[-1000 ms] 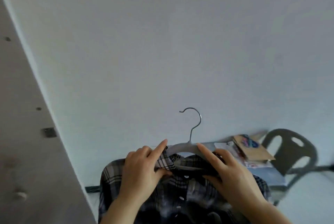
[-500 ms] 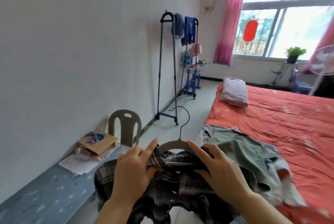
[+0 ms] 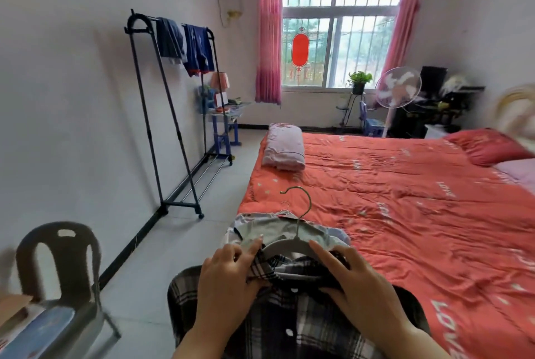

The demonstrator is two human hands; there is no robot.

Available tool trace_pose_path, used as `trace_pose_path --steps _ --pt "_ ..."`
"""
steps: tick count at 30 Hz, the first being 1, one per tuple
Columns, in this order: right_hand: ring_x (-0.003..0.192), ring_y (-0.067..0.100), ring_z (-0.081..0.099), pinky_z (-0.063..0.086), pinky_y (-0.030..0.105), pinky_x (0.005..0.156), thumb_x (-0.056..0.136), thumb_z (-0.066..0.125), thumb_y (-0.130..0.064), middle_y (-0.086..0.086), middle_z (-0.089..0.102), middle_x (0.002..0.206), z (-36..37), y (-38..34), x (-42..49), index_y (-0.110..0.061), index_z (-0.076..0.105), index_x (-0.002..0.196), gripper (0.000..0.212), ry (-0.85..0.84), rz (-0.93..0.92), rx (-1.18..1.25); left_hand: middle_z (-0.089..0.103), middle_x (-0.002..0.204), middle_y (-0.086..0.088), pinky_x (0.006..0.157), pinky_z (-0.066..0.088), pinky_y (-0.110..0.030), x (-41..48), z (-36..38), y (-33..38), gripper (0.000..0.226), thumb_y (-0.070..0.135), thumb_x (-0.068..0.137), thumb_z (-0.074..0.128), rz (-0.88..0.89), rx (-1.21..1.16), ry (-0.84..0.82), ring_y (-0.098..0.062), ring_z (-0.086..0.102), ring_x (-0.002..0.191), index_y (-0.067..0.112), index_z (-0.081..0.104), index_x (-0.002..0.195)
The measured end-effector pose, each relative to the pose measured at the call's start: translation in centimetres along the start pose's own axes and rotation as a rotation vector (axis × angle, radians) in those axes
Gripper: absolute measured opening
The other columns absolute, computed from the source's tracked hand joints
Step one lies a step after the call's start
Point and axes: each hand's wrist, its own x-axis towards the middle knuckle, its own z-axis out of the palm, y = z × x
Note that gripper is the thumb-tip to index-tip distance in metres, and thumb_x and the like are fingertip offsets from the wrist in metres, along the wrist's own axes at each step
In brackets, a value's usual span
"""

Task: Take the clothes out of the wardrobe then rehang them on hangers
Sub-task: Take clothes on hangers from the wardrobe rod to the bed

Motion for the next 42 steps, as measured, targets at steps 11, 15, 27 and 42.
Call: trace_pose_path --steps 11,15,27,42 --pt "0.089 0.016 0.063 0.053 0.022 0.049 0.053 0.087 -0.029 -0.004 0.055 0.106 4.9 10.2 8.0 -0.044 0.022 0.144 0.113 -0.073 0.055 0.063 0.050 0.074 0.005 0.060 0.051 -0.034 9.5 11.1 -1.1 0.087 0.035 0.038 0.093 -0.015 -0.058 -0.108 -0.015 0.056 0.063 0.024 0.062 0.119" --pt "0.080 0.016 0.065 0.050 0.022 0.052 0.049 0.090 -0.032 -0.001 0.059 0.101 7.9 11.4 11.8 -0.043 0.017 0.145 0.121 -0.085 0.104 0.071 0.050 0.073 0.007 0.059 0.048 -0.029 12.8 14.4 -4.0 0.086 0.035 0.036 0.093 -0.008 -0.061 -0.152 -0.014 0.056 0.065 0.023 0.065 0.116" --pt "0.086 0.020 0.065 0.054 0.027 0.052 0.058 0.086 -0.028 -0.002 0.057 0.110 15.5 15.9 23.3 -0.049 0.013 0.143 0.114 -0.166 0.160 0.100 0.053 0.074 0.006 0.062 0.050 -0.033 22.7 22.7 -11.4 0.081 0.029 0.038 0.092 -0.037 -0.096 -0.265 -0.017 0.059 0.068 0.023 0.066 0.115" --pt "0.125 0.021 0.043 0.040 0.028 0.096 0.074 0.073 -0.040 0.002 0.039 0.139 30.5 27.6 36.6 -0.040 -0.008 0.146 0.108 -0.473 0.283 0.011 0.047 0.127 -0.004 0.101 0.037 -0.041 32.4 39.5 -16.4 0.084 0.045 0.072 0.075 -0.356 0.162 -0.586 -0.023 0.047 0.120 0.029 0.033 0.143"
